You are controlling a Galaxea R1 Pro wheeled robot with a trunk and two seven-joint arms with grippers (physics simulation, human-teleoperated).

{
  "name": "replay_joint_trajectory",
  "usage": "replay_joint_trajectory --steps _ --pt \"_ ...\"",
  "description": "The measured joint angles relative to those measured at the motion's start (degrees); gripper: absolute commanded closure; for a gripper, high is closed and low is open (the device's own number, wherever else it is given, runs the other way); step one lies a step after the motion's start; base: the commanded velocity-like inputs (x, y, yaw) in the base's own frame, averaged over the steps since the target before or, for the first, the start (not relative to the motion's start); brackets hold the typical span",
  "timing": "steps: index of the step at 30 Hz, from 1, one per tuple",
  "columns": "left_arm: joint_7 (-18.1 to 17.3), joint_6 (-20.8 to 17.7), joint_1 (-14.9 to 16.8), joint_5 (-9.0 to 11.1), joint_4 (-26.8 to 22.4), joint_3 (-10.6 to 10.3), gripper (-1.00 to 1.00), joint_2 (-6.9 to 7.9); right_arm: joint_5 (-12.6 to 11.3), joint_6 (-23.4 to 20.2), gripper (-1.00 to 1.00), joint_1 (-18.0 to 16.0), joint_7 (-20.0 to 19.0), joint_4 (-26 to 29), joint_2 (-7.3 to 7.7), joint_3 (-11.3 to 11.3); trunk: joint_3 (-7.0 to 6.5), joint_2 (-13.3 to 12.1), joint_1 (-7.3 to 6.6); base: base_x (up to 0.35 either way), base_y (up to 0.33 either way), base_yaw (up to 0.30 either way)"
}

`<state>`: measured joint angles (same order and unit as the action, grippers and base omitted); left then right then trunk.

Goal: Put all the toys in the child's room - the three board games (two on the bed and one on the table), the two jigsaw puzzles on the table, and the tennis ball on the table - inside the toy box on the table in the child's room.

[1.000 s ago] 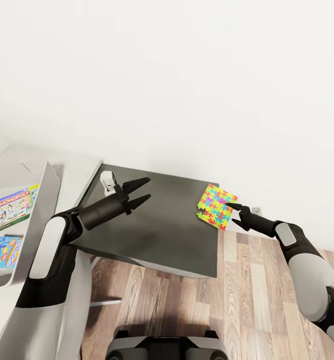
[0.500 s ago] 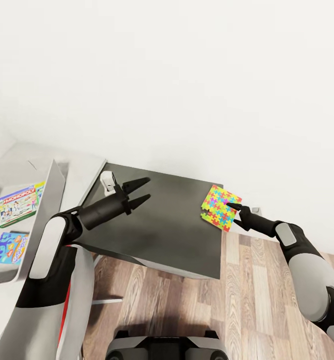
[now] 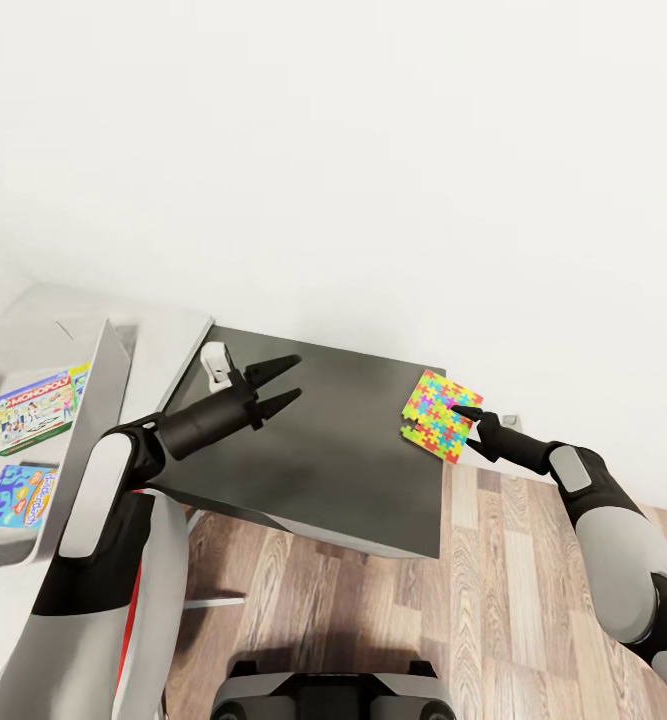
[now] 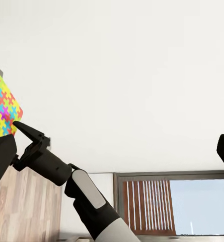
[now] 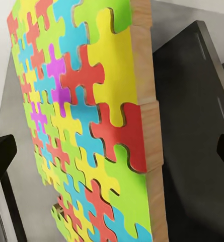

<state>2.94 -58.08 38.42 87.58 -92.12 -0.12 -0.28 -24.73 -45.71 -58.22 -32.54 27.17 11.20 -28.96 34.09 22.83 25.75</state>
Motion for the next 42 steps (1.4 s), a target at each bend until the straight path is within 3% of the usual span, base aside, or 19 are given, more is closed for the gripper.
replay_joint_trajectory --steps 12,13,20,29,42 --pt "0.0 0.0 0.0 0.0 0.0 -0.1 -1.00 -0.03 0.0 0.0 -1.00 0.0 0.0 0.0 -0.01 0.1 0.00 0.0 0.00 0.000 0.000 0.001" --pt "0.0 0.0 0.0 0.0 0.0 -0.2 -1.00 -0.03 0.0 0.0 1.00 0.0 0.0 0.0 -0.01 0.1 0.00 0.0 0.00 0.000 0.000 0.000" --pt "0.0 0.0 0.0 0.0 0.0 -0.2 -1.00 -0.01 -0.3 -0.2 1.00 0.0 -1.0 0.3 -0.06 0.4 0.00 0.0 0.00 0.000 0.000 0.000" --pt "0.0 0.0 0.0 0.0 0.0 -0.2 -1.00 -0.02 0.2 -0.1 1.00 0.0 -6.8 0.4 -0.24 1.4 0.00 0.0 0.00 0.000 0.000 0.000" --pt "0.0 0.0 0.0 0.0 0.0 -0.2 -1.00 -0.03 0.3 -0.2 1.00 0.0 -8.2 0.5 -0.45 3.6 0.00 0.0 0.00 0.000 0.000 0.000"
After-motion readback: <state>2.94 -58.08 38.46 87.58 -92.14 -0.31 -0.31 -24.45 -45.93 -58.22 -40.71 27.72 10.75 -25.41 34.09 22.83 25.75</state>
